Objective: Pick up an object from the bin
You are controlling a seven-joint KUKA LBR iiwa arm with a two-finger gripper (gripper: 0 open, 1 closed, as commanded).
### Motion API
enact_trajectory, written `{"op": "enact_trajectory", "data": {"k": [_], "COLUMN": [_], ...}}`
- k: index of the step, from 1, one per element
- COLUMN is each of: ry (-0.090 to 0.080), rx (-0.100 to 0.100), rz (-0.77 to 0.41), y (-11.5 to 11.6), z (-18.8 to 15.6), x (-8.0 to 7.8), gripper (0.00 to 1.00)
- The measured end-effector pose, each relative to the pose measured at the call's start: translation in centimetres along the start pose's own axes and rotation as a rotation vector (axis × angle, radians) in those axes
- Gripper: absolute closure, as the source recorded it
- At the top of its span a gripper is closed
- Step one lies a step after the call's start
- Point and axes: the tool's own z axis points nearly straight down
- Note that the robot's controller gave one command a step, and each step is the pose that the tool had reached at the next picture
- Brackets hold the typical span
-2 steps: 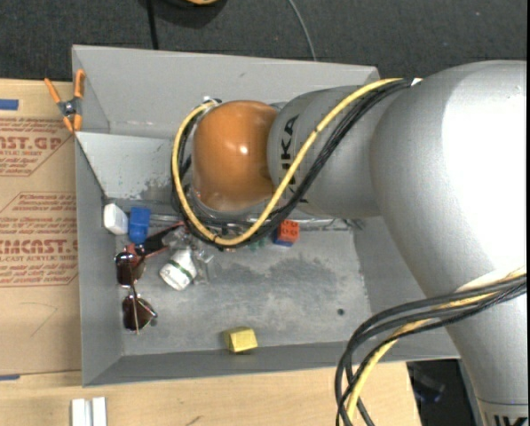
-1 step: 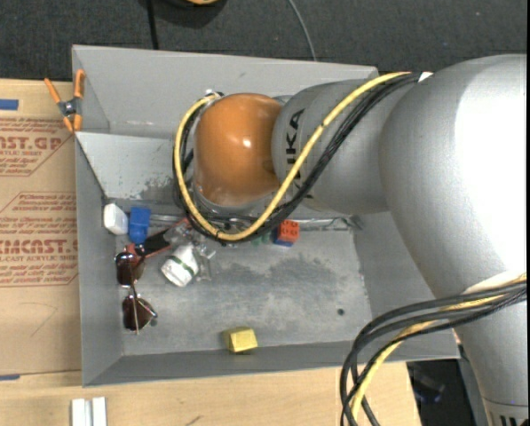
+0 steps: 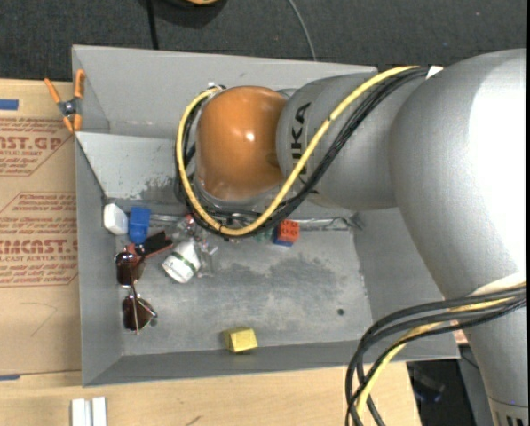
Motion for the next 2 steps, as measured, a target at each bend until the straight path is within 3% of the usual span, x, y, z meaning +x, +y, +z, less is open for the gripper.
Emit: {"op": "enact_trajectory", "data": {"k": [2], "ry": [-0.002], "rx": [0.001], "rz": [0.001], "y": [0.0], "z": [-3.2], "x": [-0.1], "gripper": [1.00]}}
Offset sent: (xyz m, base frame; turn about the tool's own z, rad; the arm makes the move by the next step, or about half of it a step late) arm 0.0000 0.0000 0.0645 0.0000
